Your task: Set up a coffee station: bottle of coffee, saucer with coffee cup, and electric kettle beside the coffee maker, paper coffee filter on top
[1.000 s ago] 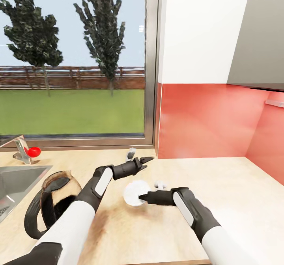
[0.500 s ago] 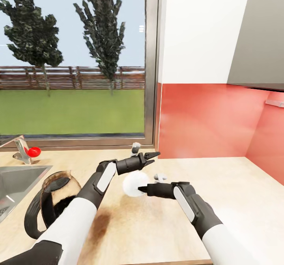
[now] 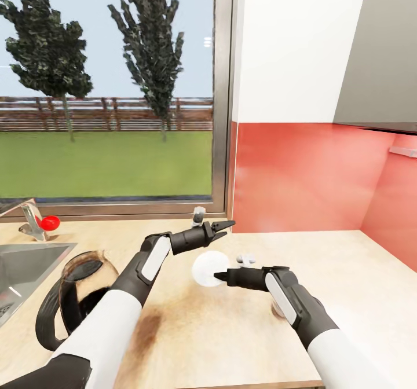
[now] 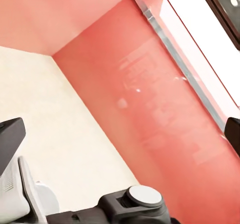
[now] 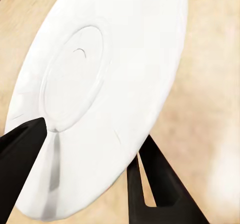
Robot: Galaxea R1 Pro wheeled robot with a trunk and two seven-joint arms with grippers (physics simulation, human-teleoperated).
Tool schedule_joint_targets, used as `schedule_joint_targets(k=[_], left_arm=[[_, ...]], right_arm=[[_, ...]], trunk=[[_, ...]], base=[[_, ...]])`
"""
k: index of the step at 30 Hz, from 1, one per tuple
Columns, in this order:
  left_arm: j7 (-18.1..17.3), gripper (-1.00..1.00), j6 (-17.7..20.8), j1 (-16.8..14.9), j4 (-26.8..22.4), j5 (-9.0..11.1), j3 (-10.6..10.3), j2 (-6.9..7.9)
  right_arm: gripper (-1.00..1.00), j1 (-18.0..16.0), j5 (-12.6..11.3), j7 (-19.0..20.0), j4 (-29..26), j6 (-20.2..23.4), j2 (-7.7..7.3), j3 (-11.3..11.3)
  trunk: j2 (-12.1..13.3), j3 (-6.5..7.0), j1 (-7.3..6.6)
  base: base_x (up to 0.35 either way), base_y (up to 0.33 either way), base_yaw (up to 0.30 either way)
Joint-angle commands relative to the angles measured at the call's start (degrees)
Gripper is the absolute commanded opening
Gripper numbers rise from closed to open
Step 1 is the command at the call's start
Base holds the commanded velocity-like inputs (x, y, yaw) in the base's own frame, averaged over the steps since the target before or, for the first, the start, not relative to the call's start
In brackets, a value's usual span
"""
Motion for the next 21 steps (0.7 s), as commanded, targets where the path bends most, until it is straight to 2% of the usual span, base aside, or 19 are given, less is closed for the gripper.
schedule_joint_targets(k=[1, 3, 4, 8, 14, 21], left_arm=[[0.0, 1.00, 0.3, 0.2, -0.3, 0.2, 0.0, -0.01], [0.1, 1.00, 0.3, 0.5, -1.0, 0.2, -0.1, -0.01], [0.1, 1.00, 0.3, 0.6, -3.0, 0.2, -0.1, -0.01], [0.1, 1.00, 0.3, 0.7, -3.3, 0.2, -0.1, -0.01], [0.2, 1.00, 0.2, 0.7, -3.4, 0.1, -0.1, -0.01], [0.2, 1.00, 0.2, 0.7, -3.4, 0.1, -0.2, -0.01]], right_arm=[[-1.00, -0.1, 0.0, 0.1, 0.0, 0.2, -0.05, 0.1], [-1.00, -0.1, 0.0, 0.1, 0.0, 0.2, -0.05, 0.1], [-1.00, -0.1, 0.0, 0.1, 0.0, 0.2, -0.05, 0.1], [-1.00, -0.1, 0.0, 0.1, 0.0, 0.2, -0.05, 0.1], [-1.00, -0.1, 0.0, 0.1, 0.0, 0.2, -0.05, 0.1], [-1.00, -0.1, 0.0, 0.1, 0.0, 0.2, -0.05, 0.1]], trunk=[[-0.1, -0.10, 0.02], [-0.1, -0.10, 0.02], [-0.1, -0.10, 0.02], [-0.1, -0.10, 0.02], [-0.1, -0.10, 0.02], [-0.1, -0.10, 0.02]], base=[[-0.024, 0.000, 0.000], [-0.181, 0.000, 0.000], [-0.286, 0.000, 0.000], [-0.258, 0.000, 0.000], [-0.091, 0.000, 0.000], [-0.298, 0.000, 0.000]])
